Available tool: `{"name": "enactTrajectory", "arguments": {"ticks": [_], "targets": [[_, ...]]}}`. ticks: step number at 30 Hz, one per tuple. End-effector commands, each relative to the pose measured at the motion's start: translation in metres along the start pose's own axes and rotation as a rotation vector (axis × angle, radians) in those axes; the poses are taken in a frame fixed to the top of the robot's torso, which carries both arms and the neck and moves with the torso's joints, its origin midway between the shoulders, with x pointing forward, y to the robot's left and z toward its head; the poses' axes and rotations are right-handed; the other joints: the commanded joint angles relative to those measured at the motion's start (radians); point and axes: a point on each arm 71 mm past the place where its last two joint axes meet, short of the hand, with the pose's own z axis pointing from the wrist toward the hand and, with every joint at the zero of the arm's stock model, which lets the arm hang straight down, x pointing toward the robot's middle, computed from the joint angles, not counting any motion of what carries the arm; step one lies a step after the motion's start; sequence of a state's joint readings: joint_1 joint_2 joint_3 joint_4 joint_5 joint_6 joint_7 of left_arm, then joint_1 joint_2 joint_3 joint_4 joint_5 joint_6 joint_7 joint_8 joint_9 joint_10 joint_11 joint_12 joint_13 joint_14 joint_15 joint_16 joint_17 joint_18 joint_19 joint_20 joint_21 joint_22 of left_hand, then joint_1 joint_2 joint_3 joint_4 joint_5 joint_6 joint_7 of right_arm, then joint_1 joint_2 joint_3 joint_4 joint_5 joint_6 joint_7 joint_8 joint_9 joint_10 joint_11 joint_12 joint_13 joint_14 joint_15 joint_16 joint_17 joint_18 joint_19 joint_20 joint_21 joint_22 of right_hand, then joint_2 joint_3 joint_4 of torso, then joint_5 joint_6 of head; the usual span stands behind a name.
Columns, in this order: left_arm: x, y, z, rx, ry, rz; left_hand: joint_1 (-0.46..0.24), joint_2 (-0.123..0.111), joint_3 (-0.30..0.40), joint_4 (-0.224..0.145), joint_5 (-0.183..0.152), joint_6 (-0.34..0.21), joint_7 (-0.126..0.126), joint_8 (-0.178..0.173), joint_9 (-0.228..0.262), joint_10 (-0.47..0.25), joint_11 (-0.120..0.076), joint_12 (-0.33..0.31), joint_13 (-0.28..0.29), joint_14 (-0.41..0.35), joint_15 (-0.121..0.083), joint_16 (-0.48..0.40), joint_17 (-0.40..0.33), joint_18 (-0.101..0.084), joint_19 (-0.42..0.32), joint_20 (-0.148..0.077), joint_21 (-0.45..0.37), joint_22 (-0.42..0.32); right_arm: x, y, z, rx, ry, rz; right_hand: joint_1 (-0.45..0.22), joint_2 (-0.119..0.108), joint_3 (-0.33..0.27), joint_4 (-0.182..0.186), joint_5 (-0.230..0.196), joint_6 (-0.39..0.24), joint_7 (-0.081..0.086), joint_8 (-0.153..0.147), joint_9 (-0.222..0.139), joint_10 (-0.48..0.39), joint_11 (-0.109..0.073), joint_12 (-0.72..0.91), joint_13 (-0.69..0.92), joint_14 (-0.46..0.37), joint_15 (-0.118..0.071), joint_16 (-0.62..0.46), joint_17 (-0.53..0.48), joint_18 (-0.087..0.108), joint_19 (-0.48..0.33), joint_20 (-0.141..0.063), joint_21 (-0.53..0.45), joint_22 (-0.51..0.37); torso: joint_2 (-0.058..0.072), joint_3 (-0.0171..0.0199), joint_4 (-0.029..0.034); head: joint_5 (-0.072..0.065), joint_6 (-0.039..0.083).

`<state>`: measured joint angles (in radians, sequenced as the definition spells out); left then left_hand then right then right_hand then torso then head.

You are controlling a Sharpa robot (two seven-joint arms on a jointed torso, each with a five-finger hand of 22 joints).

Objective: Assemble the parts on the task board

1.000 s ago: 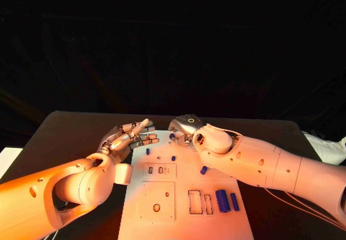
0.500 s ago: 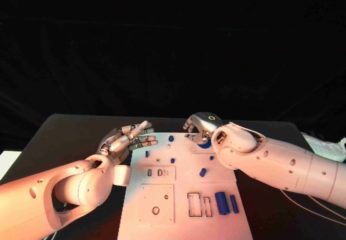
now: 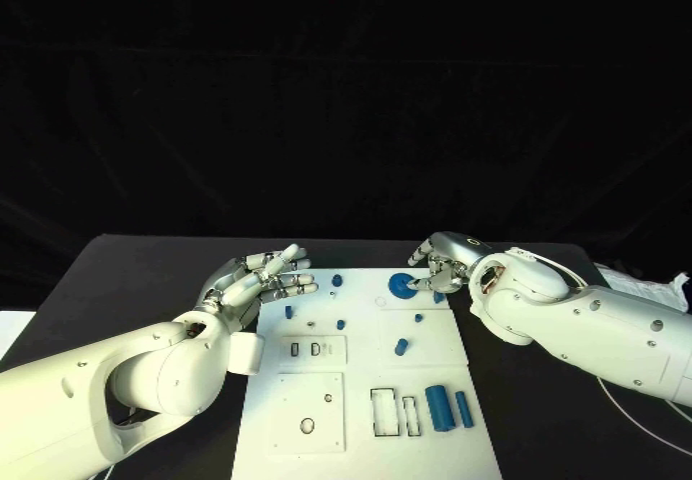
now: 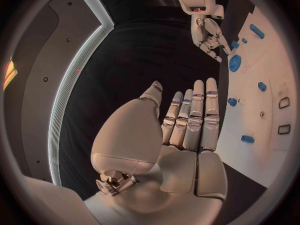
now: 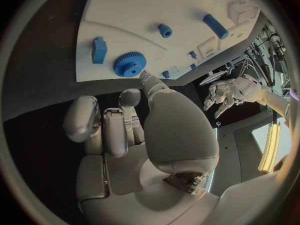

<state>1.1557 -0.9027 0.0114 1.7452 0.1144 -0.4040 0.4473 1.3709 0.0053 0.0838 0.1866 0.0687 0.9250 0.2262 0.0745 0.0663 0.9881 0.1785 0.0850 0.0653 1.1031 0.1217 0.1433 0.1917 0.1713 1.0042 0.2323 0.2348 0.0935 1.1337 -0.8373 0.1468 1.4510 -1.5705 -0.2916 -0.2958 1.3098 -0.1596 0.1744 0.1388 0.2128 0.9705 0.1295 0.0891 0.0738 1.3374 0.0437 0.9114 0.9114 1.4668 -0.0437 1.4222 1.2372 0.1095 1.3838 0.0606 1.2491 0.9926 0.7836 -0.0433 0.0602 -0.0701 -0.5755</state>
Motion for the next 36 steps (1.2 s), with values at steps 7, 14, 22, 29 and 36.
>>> {"name": "enactTrajectory", "arguments": {"ticks": [7,14,22,29,36], "targets": [[0.004,-0.001,0.001,0.009,0.033,-0.017,0.008,0.006,0.001,-0.01,-0.003,0.003,0.0,-0.007,-0.001,-0.003,0.0,-0.006,-0.001,0.005,0.005,-0.008,0.002,0.011,0.005,0.0,-0.007,-0.002,0.014,-0.008,0.005,0.063,0.082,0.041,0.033,0.014,-0.04,0.041,0.003,-0.016,0.007,0.017,0.002,0.02,0.003,0.199,0.221,0.062,0.011,0.039,0.075,-0.015,0.014,0.006,0.04,0.058,0.001,-0.0005,0.0024,-0.006,-0.003],[0.002,0.0,0.002,0.009,0.028,-0.015,0.008,0.006,0.001,-0.01,-0.003,0.003,0.0,-0.007,-0.001,-0.003,0.0,-0.006,-0.001,0.005,0.005,-0.008,0.002,0.011,0.005,0.0,-0.007,-0.002,0.02,-0.005,0.008,0.06,0.086,0.048,0.043,0.02,-0.048,0.053,0.004,-0.015,0.008,0.026,0.003,0.031,0.003,0.243,0.271,0.065,0.012,0.05,0.098,-0.017,0.018,0.008,0.054,0.077,0.0,-0.0039,0.0024,-0.005,-0.008],[0.001,0.001,0.003,0.008,0.026,-0.014,0.008,0.006,0.001,-0.01,-0.003,0.003,0.0,-0.007,-0.001,-0.003,0.0,-0.006,-0.001,0.005,0.005,-0.008,0.002,0.011,0.005,0.0,-0.007,-0.002,0.021,-0.003,0.01,0.057,0.073,0.053,0.046,0.024,-0.05,0.058,0.008,-0.014,0.008,0.03,0.004,0.036,0.004,0.261,0.291,0.067,0.013,0.055,0.108,-0.018,0.019,0.009,0.059,0.084,-0.001,-0.0025,0.0001,-0.005,-0.009],[0.001,0.001,0.003,0.007,0.025,-0.014,0.008,0.006,0.001,-0.01,-0.003,0.003,0.0,-0.007,-0.001,-0.003,0.0,-0.006,-0.001,0.005,0.005,-0.008,0.002,0.011,0.005,0.0,-0.007,-0.002,0.022,0.001,0.011,0.052,0.07,0.054,0.043,0.027,-0.053,0.063,0.009,-0.013,0.008,0.033,0.004,0.037,0.004,0.266,0.298,0.067,0.013,0.057,0.111,-0.019,0.02,0.009,0.061,0.088,0.0,-0.0019,0.0004,-0.005,-0.011],[0.001,0.001,0.004,0.007,0.027,-0.015,0.009,0.008,0.002,-0.013,-0.003,0.004,0.0,-0.007,-0.001,-0.003,0.0,-0.006,-0.001,0.005,0.005,-0.009,0.003,0.011,0.005,0.0,-0.008,-0.002,0.022,0.003,0.012,0.061,0.059,0.031,0.046,0.034,-0.052,0.066,0.008,-0.01,0.008,0.036,0.005,0.037,0.003,0.27,0.304,0.067,0.013,0.059,0.115,-0.019,0.021,0.009,0.064,0.092,0.0,-0.001,0.0006,0.001,-0.012]]}}
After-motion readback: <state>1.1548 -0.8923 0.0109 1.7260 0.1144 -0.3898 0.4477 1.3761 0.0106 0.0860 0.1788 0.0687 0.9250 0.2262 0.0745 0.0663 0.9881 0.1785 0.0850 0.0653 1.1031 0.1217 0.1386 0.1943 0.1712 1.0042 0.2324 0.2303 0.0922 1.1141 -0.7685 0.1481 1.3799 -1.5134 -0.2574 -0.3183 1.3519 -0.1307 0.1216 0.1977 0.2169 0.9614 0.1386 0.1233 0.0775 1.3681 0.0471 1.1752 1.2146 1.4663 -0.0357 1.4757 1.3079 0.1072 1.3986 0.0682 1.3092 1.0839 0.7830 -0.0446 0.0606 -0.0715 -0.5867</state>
